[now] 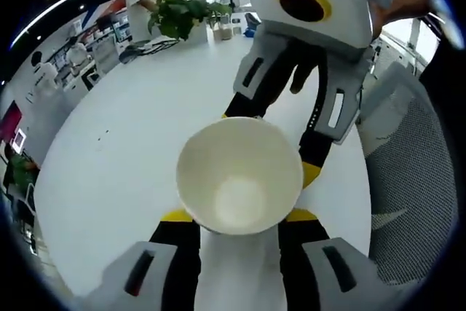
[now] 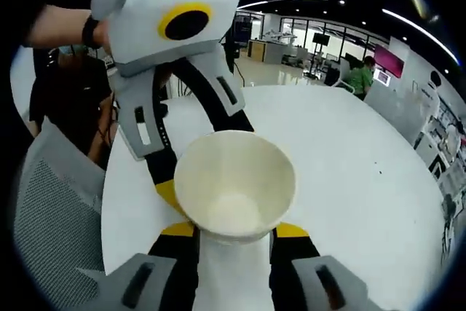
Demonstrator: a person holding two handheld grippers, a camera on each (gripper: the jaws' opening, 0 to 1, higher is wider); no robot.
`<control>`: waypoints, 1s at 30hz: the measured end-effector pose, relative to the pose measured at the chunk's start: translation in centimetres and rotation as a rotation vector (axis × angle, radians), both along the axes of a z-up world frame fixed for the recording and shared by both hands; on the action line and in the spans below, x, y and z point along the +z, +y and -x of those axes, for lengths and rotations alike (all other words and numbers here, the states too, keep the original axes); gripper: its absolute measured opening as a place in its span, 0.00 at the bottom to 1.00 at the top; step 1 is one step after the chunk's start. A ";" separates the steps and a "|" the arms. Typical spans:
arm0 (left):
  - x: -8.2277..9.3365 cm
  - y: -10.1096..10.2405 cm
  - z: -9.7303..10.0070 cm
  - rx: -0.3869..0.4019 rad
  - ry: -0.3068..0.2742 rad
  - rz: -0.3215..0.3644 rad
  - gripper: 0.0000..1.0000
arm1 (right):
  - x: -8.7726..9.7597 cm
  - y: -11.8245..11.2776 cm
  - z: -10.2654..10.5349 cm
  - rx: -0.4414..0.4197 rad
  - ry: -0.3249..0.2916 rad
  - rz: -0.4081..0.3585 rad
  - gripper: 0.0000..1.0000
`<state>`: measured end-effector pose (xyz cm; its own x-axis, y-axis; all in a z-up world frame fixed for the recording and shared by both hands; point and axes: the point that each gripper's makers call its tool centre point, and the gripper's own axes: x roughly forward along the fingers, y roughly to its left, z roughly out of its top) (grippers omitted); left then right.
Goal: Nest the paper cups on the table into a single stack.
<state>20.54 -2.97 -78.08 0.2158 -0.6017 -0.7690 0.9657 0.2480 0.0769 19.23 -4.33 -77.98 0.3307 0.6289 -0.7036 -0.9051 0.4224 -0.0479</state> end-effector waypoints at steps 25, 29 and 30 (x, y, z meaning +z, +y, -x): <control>-1.4 -1.5 -7.6 0.058 0.018 0.023 0.39 | -1.6 -1.5 -7.9 0.022 0.036 0.053 0.36; -1.6 -1.2 -7.5 0.067 0.030 0.026 0.39 | -1.9 -1.3 -8.2 0.024 0.038 0.053 0.36; -1.7 -1.1 -7.6 0.069 0.030 0.027 0.39 | -2.3 -1.3 -8.5 0.022 0.038 0.053 0.36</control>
